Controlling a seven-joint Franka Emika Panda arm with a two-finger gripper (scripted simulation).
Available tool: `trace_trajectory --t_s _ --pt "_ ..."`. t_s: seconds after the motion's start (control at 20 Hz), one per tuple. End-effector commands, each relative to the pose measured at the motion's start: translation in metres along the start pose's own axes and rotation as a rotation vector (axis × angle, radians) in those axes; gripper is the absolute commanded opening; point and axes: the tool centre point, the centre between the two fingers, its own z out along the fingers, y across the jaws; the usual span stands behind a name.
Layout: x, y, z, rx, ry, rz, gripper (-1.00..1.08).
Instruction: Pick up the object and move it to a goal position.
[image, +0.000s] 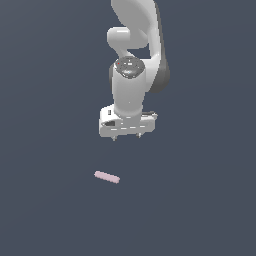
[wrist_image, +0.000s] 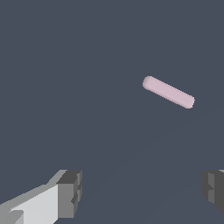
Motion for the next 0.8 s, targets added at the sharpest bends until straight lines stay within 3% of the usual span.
trace_trajectory --t_s 0.0,0.75 --pt "0.004 0.003 0.003 -0.001 -0.001 -0.040 1.00" --pt "0.039 0.030 0.036 -0.002 -0.006 -0.394 1.00"
